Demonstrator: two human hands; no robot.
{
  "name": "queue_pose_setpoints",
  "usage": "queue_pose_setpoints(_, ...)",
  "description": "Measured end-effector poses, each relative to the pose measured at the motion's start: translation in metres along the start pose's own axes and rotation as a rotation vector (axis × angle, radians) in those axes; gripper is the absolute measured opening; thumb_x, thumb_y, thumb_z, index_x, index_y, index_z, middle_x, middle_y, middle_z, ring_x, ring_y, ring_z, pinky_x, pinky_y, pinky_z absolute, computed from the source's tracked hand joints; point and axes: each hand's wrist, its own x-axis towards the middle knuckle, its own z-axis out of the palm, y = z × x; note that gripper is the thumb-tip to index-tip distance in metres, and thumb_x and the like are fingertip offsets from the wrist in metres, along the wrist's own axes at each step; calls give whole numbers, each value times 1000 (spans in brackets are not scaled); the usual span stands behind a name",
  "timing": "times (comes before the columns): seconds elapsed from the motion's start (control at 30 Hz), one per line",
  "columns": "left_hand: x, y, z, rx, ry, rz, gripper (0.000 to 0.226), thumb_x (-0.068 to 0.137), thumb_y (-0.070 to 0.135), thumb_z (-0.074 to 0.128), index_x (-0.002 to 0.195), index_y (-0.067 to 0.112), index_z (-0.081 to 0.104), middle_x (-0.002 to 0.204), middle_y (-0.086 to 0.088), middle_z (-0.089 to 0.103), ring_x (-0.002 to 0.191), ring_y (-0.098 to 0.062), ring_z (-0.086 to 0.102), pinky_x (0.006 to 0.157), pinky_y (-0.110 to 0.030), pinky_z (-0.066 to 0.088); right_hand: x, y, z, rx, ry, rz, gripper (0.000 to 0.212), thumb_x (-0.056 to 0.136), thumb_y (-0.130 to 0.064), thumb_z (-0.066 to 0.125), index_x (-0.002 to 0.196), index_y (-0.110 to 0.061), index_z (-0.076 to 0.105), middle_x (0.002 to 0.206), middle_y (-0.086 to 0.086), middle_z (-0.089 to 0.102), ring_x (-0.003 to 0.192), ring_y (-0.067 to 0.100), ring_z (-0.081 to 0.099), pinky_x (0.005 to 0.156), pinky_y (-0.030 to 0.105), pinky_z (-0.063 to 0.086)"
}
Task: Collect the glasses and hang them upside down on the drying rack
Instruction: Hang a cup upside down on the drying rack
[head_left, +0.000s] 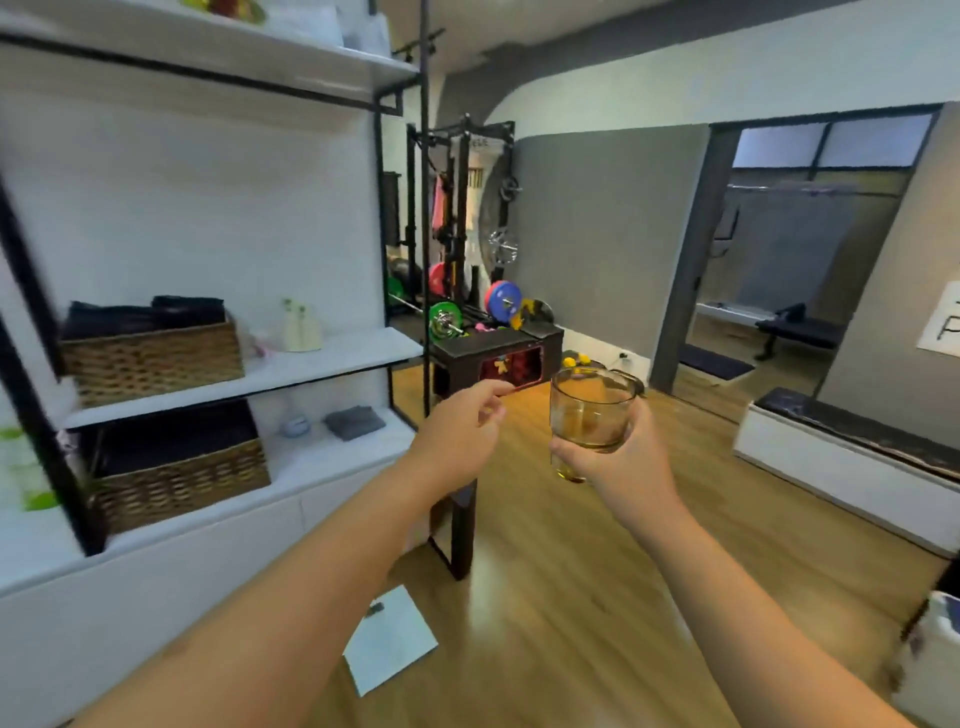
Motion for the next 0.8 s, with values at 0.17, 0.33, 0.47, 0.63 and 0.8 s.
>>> queue_pose_setpoints(0.17,34,-73,-48,38,88,-102,32,107,21,49,137,27,59,122,7,62,114,-10,59,86,-21,44,54,6,101,51,-143,-47,82,64,-28,99,128,-34,48,120,-12,65,109,6,64,83,22,52)
queue_pose_setpoints(0.33,84,-157,-94,25,172,-194,28,106,24,50,132,31,61,121,5,64,113,-14,62,99,-35,52,110,19,204,68,-242,-54,85,64,-32,99,133,-28,50,122,-11,66,112,9,65,87,21,55)
queue_pose_setpoints(0.47,125,-213,-144,69,246,-244,26,106,25,51,129,30,61,120,7,63,104,-9,59,95,-32,51,161,15,284,119,-320,-59,80,66,-25,99,128,-33,49,115,-21,64,100,-12,63,76,8,52)
queue_pose_setpoints(0.63,149,-276,-199,120,326,-318,30,106,25,52,135,30,60,123,9,62,106,-8,59,84,-20,48,203,9,385,206,-448,-54,73,68,-18,98,123,-31,52,110,-18,66,93,-19,63,74,7,51)
queue_pose_setpoints(0.8,163,-332,-256,199,436,-372,31,106,26,52,135,31,60,123,12,63,104,-3,60,80,-15,46,236,-1,490,284,-615,-69,85,66,-26,98,133,-28,48,114,-15,69,96,-9,67,82,19,58)
